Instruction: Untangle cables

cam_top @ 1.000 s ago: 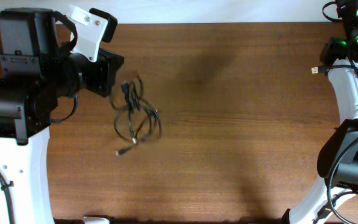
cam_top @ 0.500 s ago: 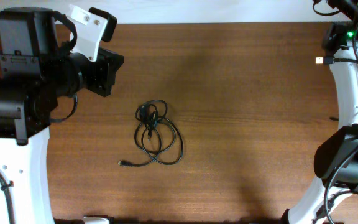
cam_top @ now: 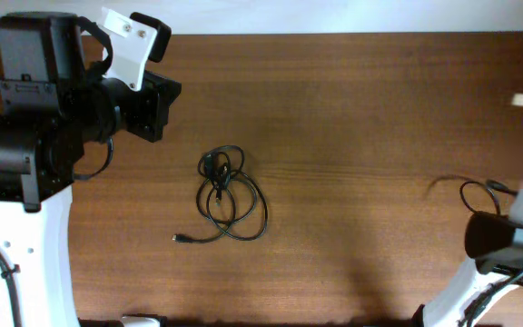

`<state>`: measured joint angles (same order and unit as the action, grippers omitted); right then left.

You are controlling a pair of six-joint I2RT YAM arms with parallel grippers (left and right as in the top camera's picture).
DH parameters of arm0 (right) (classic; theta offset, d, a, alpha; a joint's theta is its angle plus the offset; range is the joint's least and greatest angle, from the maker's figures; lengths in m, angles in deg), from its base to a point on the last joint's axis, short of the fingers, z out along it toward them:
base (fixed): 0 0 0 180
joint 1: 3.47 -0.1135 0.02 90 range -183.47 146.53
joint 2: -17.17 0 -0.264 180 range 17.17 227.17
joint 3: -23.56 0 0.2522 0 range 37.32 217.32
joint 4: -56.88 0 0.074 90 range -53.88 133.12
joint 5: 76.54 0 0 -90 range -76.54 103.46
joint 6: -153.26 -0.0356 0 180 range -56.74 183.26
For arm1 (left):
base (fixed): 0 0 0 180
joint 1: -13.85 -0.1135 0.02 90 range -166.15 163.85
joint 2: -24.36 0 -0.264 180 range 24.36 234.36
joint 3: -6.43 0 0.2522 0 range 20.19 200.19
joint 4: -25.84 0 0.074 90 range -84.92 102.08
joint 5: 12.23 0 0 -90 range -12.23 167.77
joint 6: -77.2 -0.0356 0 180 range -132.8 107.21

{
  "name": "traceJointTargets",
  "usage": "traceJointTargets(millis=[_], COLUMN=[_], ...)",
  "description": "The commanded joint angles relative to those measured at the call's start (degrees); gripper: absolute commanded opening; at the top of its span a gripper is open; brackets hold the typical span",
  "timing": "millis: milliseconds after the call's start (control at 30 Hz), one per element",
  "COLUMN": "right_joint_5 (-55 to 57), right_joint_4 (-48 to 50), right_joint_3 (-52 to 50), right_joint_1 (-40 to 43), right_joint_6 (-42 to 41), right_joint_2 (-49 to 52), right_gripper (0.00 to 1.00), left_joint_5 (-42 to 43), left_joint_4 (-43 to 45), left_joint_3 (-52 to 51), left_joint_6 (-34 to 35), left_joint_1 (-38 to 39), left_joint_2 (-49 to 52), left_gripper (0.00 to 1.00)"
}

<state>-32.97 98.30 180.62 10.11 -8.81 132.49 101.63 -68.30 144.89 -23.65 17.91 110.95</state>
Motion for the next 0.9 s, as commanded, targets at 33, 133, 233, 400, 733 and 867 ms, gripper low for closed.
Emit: traceJointTargets(millis=[33,133,233,400,733,867], right_joint_5=[-7.5,-13.38,-19.56,-20.2,-5.35,-5.27], right_joint_4=[-1.79,-2.49,-2.49,-19.17,-76.5,-77.09], right_joint_3=[2.64,2.64,2.64,2.29,2.21,2.19], right_joint_1=[12.55,22.91,36.54,24.26,-9.68,-20.55], right_joint_6=[-6.69,-9.03,-12.5,-0.76,50.62,50.66], right_joint_2=[-0.87,-0.87,-0.85,-0.57,10.75,16.44], right_gripper=[0.99,0.99,0.99,0.99,0.99,0.99], left_joint_5=[0.85,0.83,0.85,2.97,2.93,2.93], left_joint_4=[0.2,-0.07,0.2,-0.33,-0.24,-0.24], left_joint_3=[0.09,0.09,0.09,0.09,0.09,0.09], left_joint_6=[0.33,0.33,0.33,0.33,0.28,0.28], left_joint_1=[-0.09,-0.09,-0.09,-0.09,-0.09,-0.09], left_joint_2=[-0.33,-0.33,-0.33,-0.33,-0.28,-0.28], left_gripper=[0.09,0.09,0.09,0.1,0.09,0.09])
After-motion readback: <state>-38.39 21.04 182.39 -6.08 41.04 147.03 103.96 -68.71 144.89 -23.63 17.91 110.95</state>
